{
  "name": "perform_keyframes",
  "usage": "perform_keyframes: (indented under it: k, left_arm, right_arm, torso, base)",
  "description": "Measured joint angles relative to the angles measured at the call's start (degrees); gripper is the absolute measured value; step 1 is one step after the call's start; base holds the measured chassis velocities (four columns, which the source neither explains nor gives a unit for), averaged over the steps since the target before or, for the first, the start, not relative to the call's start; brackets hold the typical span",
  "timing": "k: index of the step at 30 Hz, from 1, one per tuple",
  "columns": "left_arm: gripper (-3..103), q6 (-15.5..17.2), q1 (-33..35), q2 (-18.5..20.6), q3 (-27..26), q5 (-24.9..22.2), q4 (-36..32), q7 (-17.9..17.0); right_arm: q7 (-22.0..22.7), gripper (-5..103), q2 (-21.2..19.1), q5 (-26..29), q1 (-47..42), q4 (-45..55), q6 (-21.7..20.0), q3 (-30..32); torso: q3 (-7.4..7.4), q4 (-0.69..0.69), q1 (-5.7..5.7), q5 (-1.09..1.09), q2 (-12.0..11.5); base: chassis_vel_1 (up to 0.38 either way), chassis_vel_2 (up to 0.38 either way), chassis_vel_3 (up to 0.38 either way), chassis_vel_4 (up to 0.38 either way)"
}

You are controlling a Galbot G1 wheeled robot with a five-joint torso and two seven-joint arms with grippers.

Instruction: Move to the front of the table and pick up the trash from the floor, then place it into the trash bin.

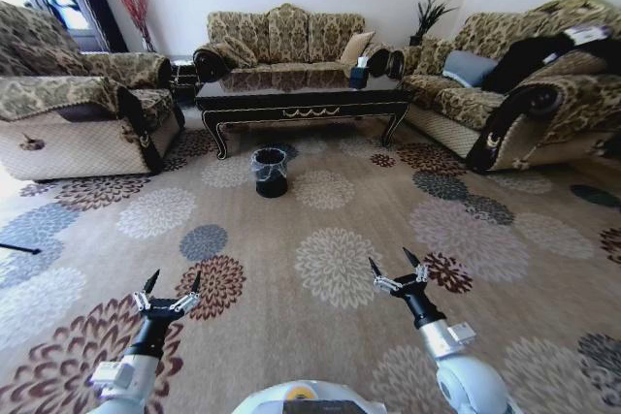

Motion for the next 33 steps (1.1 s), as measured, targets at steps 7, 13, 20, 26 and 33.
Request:
perform_keyframes:
  k: [7,13,20,26,33]
  left_arm:
    - [100,0.00,0.00,0.00,0.00,0.00,0.00,0.00]
    - [100,0.00,0.00,0.00,0.00,0.00,0.00,0.00]
    - [100,0.00,0.00,0.00,0.01,0.00,0.00,0.00]
    - [100,0.00,-0.01,0.00,0.00,0.00,0.00,0.00]
    - [100,0.00,-0.01,0.00,0.00,0.00,0.00,0.00]
  right_arm:
    - [0.00,100,0.00,0.00,0.01,0.00,0.00,0.00]
    - [0.00,100,0.00,0.00,0.01,0.00,0.00,0.00]
    - [0.00,100,0.00,0.00,-0.02,0.00,0.00,0.00]
    - [0.00,100,0.00,0.00,0.00,0.00,0.00,0.00]
    - [0.00,100,0.00,0.00,0.04,0.00,0.00,0.00]
  torso:
    - [0.00,-0.01,0.00,0.01,0.00]
    - [0.00,0.00,0.00,0.00,0.00]
    - [-0.01,-0.01,0.00,-0.01,0.00]
    - [0.01,0.00,0.00,0.00,0.00]
    - [0.53,0.01,0.00,0.00,0.54]
  base:
    - [0.162,-0.161,-0.165,0.154]
    - [0.178,-0.181,-0.192,0.178]
    - [0.166,-0.185,-0.158,0.178]
    - [0.039,-0.039,-0.034,0.055]
    - [-0.005,0.005,0.006,-0.010]
